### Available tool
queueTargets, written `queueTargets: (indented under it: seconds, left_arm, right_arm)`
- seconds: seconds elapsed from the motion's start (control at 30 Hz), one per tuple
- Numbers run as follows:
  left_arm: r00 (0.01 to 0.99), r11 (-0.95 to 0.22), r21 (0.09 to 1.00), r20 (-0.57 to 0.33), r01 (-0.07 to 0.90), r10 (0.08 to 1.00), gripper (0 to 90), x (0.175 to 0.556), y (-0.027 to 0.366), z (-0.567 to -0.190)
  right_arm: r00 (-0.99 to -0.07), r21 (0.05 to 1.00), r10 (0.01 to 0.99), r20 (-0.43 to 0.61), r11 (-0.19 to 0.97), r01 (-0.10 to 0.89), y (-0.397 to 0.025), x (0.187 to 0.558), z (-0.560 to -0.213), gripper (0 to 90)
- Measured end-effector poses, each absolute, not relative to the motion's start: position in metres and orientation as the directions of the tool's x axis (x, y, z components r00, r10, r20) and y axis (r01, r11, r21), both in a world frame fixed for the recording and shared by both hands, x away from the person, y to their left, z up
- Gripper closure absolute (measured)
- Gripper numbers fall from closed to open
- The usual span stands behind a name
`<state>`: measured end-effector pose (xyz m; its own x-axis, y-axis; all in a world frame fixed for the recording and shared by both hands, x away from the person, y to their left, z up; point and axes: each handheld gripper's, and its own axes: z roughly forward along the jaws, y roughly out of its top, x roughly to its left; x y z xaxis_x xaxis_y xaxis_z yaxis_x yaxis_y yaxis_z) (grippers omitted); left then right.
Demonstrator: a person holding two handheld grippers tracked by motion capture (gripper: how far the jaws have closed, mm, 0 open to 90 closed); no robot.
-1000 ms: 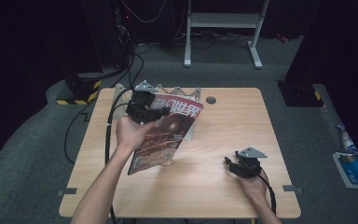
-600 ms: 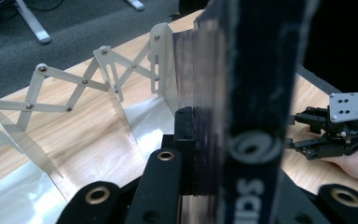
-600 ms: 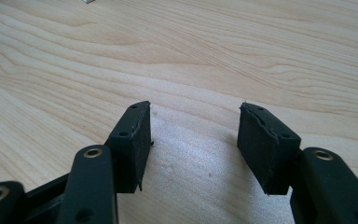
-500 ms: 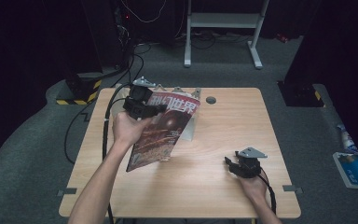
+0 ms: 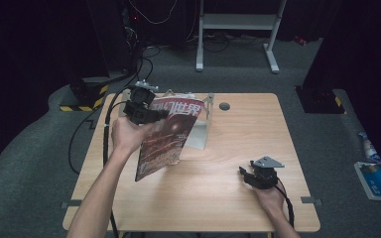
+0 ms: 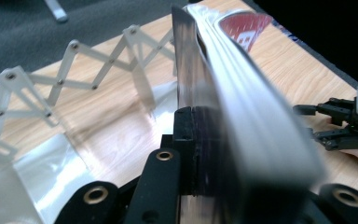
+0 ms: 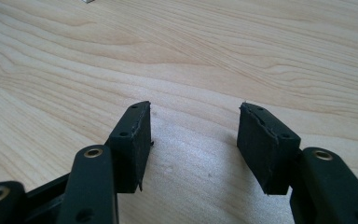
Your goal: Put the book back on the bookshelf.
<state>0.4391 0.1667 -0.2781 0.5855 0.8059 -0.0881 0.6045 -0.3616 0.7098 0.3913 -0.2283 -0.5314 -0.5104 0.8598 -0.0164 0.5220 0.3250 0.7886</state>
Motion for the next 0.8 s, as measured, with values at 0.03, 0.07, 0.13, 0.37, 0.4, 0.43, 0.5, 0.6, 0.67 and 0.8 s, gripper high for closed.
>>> queueTargets:
  seconds: [0.03, 0.07, 0.13, 0.37, 0.4, 0.43, 0.5, 0.6, 0.67, 0.8]
  left_arm:
    - [0.581, -0.362, 0.704, -0.088, 0.611, 0.809, 82.7, 0.440, 0.167, -0.277]
    - [0.578, -0.367, 0.698, -0.083, 0.615, 0.812, 82.7, 0.441, 0.168, -0.276]
    - [0.576, -0.368, 0.695, -0.081, 0.618, 0.814, 82.7, 0.441, 0.168, -0.274]
    - [0.562, -0.364, 0.682, -0.084, 0.634, 0.823, 82.7, 0.442, 0.177, -0.272]
    - [0.559, -0.360, 0.683, -0.086, 0.636, 0.825, 82.7, 0.442, 0.179, -0.272]
    - [0.557, -0.360, 0.683, -0.082, 0.635, 0.826, 82.6, 0.442, 0.181, -0.273]
    - [0.548, -0.353, 0.682, -0.084, 0.640, 0.833, 82.6, 0.442, 0.185, -0.274]
    - [0.536, -0.347, 0.679, -0.082, 0.647, 0.840, 82.6, 0.442, 0.191, -0.274]
    - [0.531, -0.340, 0.680, -0.085, 0.649, 0.843, 82.6, 0.443, 0.193, -0.274]
    - [0.507, -0.313, 0.688, -0.092, 0.654, 0.857, 82.6, 0.443, 0.201, -0.272]
  right_arm:
    - [-0.513, 0.788, 0.858, -0.012, 0.324, 0.524, -0.228, 0.391, -0.531, 45.1]
    - [-0.515, 0.788, 0.857, -0.012, 0.325, 0.523, -0.228, 0.390, -0.531, 45.2]
    - [-0.516, 0.788, 0.856, -0.013, 0.326, 0.522, -0.228, 0.390, -0.531, 45.3]
    - [-0.515, 0.789, 0.857, -0.014, 0.326, 0.521, -0.228, 0.390, -0.531, 45.4]
    - [-0.514, 0.789, 0.857, -0.014, 0.326, 0.521, -0.228, 0.390, -0.531, 45.4]
    - [-0.514, 0.789, 0.857, -0.014, 0.326, 0.521, -0.228, 0.390, -0.531, 45.4]
    - [-0.514, 0.789, 0.858, -0.014, 0.326, 0.521, -0.228, 0.390, -0.531, 45.4]
    - [-0.513, 0.789, 0.858, -0.015, 0.326, 0.521, -0.228, 0.390, -0.531, 45.3]
    - [-0.509, 0.788, 0.860, -0.012, 0.322, 0.525, -0.228, 0.390, -0.531, 45.3]
    - [-0.509, 0.788, 0.861, -0.013, 0.322, 0.525, -0.228, 0.390, -0.531, 45.3]
